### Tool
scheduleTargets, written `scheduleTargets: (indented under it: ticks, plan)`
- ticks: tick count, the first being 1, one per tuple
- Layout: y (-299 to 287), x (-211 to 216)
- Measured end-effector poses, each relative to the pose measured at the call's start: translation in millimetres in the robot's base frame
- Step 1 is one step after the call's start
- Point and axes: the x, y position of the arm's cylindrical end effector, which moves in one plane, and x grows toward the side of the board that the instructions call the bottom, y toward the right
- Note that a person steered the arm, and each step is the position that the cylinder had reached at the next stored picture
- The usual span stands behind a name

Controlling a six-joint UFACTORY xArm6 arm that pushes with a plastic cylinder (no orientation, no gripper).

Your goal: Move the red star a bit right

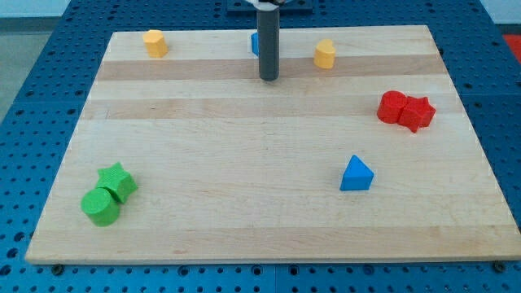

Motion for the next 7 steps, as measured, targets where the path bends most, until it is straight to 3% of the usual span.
scheduleTargets:
  ticks: [3, 5, 7]
  plan:
    - [176.2, -28.9]
    - [189.4, -97.5]
    - [151.5, -82.1]
